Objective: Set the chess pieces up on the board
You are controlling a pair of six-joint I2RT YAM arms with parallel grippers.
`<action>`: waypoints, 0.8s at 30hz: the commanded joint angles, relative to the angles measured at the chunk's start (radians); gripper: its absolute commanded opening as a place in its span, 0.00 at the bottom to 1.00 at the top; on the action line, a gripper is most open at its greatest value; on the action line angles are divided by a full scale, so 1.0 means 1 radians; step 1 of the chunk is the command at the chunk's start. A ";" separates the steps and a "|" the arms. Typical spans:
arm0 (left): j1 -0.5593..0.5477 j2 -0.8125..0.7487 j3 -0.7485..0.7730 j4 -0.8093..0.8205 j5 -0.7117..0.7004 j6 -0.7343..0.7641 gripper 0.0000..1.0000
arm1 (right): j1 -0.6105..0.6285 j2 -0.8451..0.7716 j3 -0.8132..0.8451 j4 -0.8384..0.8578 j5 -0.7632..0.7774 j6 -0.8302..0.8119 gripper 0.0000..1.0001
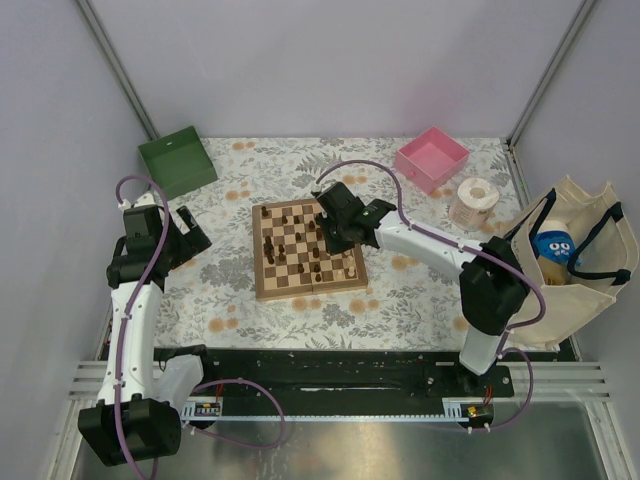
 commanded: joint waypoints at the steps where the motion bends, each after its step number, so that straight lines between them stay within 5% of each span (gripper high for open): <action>1: 0.006 -0.013 -0.005 0.039 0.018 0.011 0.99 | -0.020 0.016 -0.019 0.035 0.014 0.017 0.15; 24: 0.006 -0.011 -0.005 0.040 0.016 0.011 0.99 | -0.035 0.053 -0.041 -0.010 -0.033 0.009 0.15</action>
